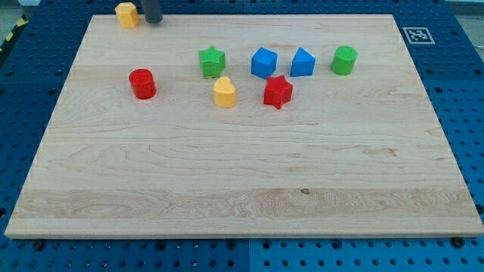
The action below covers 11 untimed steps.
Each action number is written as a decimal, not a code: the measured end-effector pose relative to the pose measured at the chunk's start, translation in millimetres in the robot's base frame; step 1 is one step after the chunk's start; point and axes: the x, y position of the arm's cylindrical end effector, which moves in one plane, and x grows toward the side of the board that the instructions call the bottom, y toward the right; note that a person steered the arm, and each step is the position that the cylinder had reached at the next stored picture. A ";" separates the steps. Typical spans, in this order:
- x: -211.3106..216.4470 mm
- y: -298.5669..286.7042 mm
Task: Move the yellow hexagon towards the top center
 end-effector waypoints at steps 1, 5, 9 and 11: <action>22.7 -10.5; -20.3 -122.1; -19.7 -84.1; -17.7 54.6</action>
